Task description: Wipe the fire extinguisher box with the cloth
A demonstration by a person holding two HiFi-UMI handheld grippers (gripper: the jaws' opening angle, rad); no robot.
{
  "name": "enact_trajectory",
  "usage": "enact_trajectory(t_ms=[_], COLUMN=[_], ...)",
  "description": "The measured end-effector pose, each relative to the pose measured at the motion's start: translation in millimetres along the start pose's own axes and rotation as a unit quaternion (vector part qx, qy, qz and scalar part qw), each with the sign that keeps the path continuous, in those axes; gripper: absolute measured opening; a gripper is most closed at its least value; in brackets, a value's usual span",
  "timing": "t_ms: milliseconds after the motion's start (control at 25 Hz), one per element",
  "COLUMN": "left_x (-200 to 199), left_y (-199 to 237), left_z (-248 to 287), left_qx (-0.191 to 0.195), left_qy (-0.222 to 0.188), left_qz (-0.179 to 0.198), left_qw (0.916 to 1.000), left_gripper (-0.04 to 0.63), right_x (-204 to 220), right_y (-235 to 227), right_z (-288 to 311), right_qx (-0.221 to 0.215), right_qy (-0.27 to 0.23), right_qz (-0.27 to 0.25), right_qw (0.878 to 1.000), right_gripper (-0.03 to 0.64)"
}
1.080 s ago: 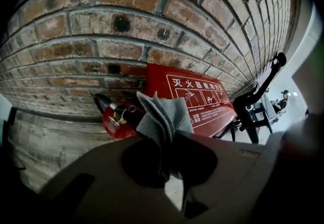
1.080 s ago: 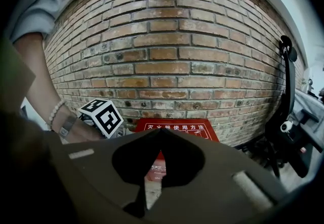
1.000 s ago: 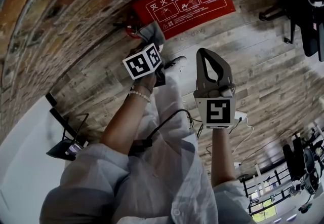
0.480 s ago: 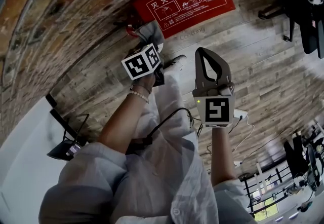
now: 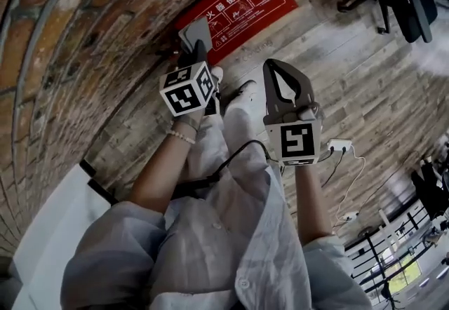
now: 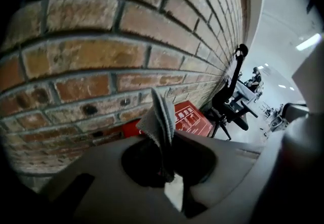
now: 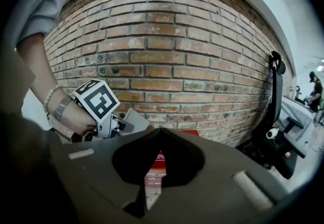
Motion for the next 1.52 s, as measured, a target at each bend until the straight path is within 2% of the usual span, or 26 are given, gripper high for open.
enact_trajectory(t_ms=[160, 320, 480, 640, 840, 960, 1040, 1240, 1400, 1520], left_x=[-42.5, -79.2, -114.4, -142.3, -174.8, -189.4, -197.0, -207.2, -214.7, -217.1], left_y=[-28.2, -58.3, -81.4, -99.3, -119.3, -130.0, -134.7, -138.9, -145.1, -148.6], left_z=[-20.4, -49.2, -73.3, -96.8, -131.3, -148.9, -159.3, -180.5, -192.7, -198.9], left_qx=[0.047, 0.087, 0.127, 0.159, 0.188, 0.206, 0.216, 0.234, 0.249, 0.262], left_qy=[-0.029, -0.066, -0.107, -0.127, -0.168, -0.188, -0.2, -0.216, -0.228, -0.233], left_qz=[0.071, 0.136, 0.165, 0.164, 0.247, 0.281, 0.291, 0.292, 0.306, 0.308], left_qw=[0.996, 0.9846, 0.9723, 0.9652, 0.9355, 0.918, 0.9102, 0.9019, 0.8899, 0.8843], left_gripper=[0.009, 0.009, 0.009, 0.009, 0.009, 0.009, 0.009, 0.009, 0.009, 0.009], right_x=[-29.6, -51.7, -67.6, -85.8, -105.1, -113.5, -118.2, -126.5, -134.2, -139.8], right_y=[-10.0, -17.9, -22.1, -25.8, -30.0, -33.9, -36.3, -38.6, -42.4, -43.5], right_z=[-21.5, -41.0, -55.9, -76.7, -102.7, -113.7, -119.6, -130.7, -135.1, -137.1], right_qx=[0.034, 0.058, 0.088, 0.105, 0.132, 0.149, 0.161, 0.177, 0.182, 0.186], right_qy=[-0.021, -0.032, -0.042, -0.045, -0.055, -0.059, -0.059, -0.066, -0.076, -0.085], right_qz=[0.004, -0.003, -0.007, -0.019, -0.024, -0.028, -0.032, -0.027, -0.025, -0.021], right_qw=[0.999, 0.998, 0.995, 0.993, 0.989, 0.987, 0.985, 0.982, 0.98, 0.979], right_gripper=[0.009, 0.009, 0.009, 0.009, 0.009, 0.009, 0.009, 0.009, 0.008, 0.009])
Point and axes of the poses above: the fingertips, and each gripper's own axes: z forward along the fingers, y to its left, x out of its underside, the point moved 8 cm from there along -z, backward along the fingers, and after that the axes turned 4 degrees about -z, right-handed, at the moved point
